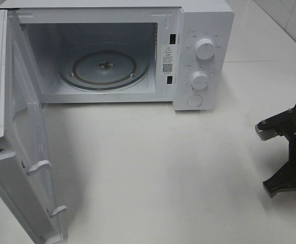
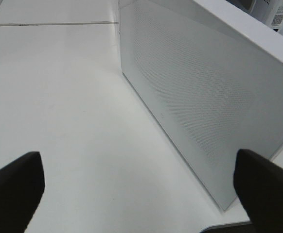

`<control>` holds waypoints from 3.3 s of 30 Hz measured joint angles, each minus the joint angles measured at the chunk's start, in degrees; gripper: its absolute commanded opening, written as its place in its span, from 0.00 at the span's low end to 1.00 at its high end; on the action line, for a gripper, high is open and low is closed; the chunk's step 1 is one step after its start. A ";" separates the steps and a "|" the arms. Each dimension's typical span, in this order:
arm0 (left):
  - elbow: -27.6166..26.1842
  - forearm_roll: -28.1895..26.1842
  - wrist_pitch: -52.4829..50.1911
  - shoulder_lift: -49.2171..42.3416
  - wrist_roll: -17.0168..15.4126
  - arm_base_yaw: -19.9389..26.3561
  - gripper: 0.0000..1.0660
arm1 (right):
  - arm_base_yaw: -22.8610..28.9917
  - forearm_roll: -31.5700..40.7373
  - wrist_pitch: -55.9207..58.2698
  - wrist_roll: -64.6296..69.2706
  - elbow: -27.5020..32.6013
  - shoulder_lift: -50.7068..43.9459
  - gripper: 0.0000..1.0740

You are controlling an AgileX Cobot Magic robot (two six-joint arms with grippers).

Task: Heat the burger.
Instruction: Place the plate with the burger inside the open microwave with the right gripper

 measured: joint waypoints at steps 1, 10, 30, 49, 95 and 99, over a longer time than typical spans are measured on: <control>0.00 0.00 0.00 0.00 0.00 0.00 0.92 | 0.00 0.00 0.74 0.00 0.00 -0.11 0.00; 0.00 0.00 0.00 0.00 0.00 0.00 0.92 | 0.00 0.11 4.24 -0.40 -0.17 -6.76 0.00; 0.00 0.00 0.00 0.00 0.00 0.00 0.92 | 10.08 1.83 6.70 -2.81 -0.17 -8.71 0.00; 0.00 0.00 0.00 0.00 0.00 0.00 0.92 | 24.69 1.89 8.02 -2.92 -0.17 -8.71 0.00; 0.00 0.00 0.00 0.00 0.00 0.00 0.92 | 42.00 -7.79 0.17 -13.06 -0.17 -8.71 0.00; 0.00 0.00 0.00 0.00 0.00 0.00 0.92 | 42.00 -9.97 -1.38 -16.56 -0.17 -8.71 0.00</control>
